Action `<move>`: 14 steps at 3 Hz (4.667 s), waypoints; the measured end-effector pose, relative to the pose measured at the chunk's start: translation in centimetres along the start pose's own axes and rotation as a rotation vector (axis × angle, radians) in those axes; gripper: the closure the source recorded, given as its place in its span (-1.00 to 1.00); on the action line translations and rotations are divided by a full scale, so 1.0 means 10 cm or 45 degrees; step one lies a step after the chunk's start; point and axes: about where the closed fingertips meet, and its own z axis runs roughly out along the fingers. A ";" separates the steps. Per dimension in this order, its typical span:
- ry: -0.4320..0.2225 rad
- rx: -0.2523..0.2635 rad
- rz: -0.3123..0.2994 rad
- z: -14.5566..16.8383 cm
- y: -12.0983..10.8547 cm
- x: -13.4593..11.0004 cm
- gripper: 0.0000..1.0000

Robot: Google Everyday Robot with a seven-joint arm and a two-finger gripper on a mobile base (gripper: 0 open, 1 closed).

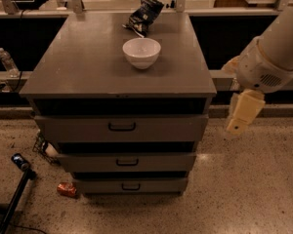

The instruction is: Open top drawer

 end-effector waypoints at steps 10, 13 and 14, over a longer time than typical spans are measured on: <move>-0.315 -0.092 -0.370 1.96 0.19 -0.49 -1.00; -0.323 -0.077 -0.425 2.67 -0.18 -0.68 -1.00; -0.336 -0.058 -0.420 2.74 -0.27 -0.69 -1.00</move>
Offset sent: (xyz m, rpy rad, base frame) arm -0.0031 0.0153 -0.0737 0.1032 0.0121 0.1187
